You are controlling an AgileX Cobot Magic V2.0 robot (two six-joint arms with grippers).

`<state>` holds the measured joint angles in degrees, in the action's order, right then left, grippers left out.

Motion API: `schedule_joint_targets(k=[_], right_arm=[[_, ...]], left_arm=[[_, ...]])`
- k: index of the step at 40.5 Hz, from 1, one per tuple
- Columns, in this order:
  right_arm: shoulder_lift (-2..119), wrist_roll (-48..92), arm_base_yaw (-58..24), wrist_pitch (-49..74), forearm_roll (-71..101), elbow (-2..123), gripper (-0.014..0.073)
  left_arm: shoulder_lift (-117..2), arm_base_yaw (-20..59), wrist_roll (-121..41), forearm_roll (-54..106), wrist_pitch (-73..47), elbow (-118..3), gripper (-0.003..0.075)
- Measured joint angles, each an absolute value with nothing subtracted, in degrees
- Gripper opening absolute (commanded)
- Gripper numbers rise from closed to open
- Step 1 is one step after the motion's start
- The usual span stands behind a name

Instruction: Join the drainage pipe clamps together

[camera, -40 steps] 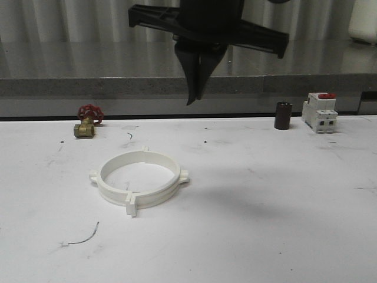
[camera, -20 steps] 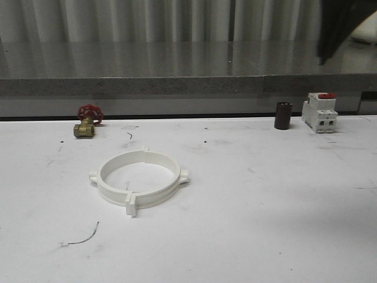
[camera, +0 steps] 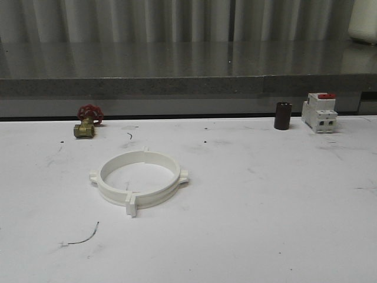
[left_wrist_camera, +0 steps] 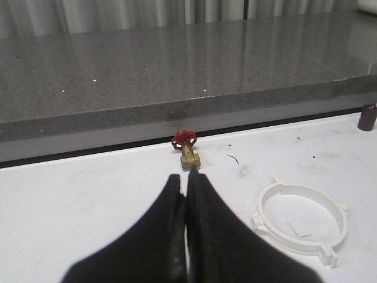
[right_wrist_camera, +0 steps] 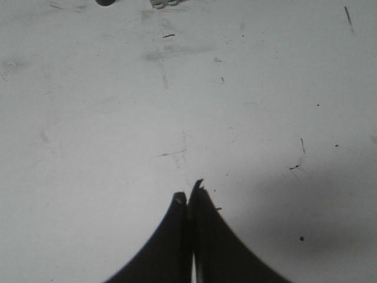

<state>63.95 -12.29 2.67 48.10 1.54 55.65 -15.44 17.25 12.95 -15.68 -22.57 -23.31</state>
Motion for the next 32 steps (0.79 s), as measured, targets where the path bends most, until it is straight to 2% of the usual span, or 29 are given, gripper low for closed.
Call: schedule_joint_targets(k=[8,15,24,32], right_arm=[[51.94,-4.37,3.61,31.68,3.92,41.26,-0.0118],[39.19,2.51,1.59,23.22,3.92,31.53,-0.0121],[22.91,5.60,0.66,19.71,3.97,23.20,-0.0121],[15.21,5.83,0.66,19.71,4.05,20.47,-0.0121]], left_arm=[[-15.44,17.25,12.95,-15.68,-22.57,-23.31,-0.0020],[-15.44,17.25,12.95,-15.68,-22.57,-23.31,-0.0020],[-15.44,17.25,12.95,-15.68,-22.57,-23.31,-0.0020],[-15.44,17.25,12.95,-15.68,-22.57,-23.31,-0.0020]])
